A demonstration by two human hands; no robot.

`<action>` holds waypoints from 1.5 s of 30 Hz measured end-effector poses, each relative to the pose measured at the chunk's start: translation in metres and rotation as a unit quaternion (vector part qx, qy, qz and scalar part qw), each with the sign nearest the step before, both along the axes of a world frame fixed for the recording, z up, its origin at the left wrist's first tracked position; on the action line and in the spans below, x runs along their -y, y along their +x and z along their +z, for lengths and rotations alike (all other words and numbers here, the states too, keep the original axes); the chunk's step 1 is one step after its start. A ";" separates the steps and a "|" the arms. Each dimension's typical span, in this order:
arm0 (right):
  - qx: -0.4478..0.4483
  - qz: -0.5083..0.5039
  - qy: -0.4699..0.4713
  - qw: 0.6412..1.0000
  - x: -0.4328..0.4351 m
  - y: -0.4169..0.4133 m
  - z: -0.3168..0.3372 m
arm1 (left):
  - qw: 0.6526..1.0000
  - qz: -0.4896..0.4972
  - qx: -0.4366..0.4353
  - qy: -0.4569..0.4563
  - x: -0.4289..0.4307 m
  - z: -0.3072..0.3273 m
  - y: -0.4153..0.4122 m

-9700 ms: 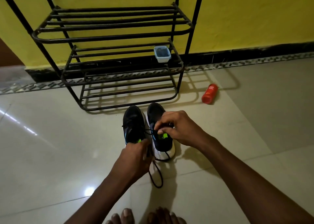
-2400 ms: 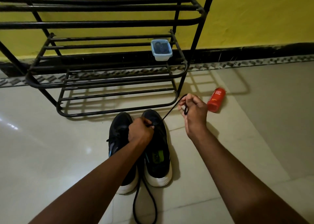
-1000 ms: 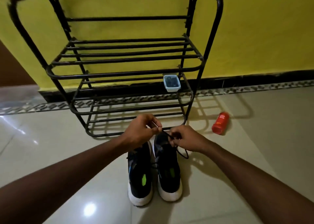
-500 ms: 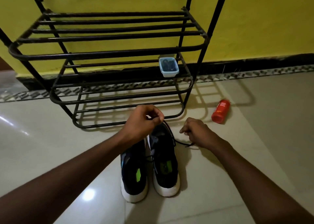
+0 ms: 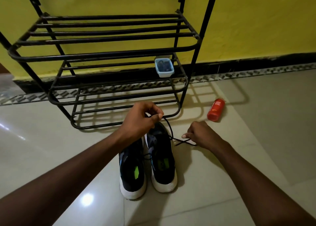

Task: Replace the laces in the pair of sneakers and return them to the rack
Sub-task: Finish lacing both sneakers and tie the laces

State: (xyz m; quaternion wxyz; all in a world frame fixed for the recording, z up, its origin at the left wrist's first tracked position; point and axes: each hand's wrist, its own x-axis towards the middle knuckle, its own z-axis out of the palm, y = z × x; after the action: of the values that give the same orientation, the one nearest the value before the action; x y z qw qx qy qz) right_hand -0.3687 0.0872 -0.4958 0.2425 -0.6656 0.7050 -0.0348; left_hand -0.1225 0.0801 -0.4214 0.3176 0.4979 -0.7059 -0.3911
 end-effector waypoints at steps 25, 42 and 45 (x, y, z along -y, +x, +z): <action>0.522 -0.206 -0.151 0.814 -0.001 0.025 0.026 | 0.991 0.096 -0.037 0.083 0.000 -0.023 0.034; 0.256 -0.010 -0.177 0.950 0.011 0.068 -0.010 | 0.989 0.095 0.098 -0.058 0.013 -0.060 0.023; 0.335 0.003 -0.143 0.931 0.016 0.075 -0.011 | 0.992 0.088 0.071 -0.060 0.009 -0.060 0.013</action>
State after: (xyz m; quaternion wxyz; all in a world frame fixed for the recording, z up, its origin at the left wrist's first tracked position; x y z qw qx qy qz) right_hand -0.2936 0.0715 -0.5066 0.3666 -0.6448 0.5686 -0.3556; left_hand -0.1094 0.0712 -0.4814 0.3294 0.5646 -0.7023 -0.2820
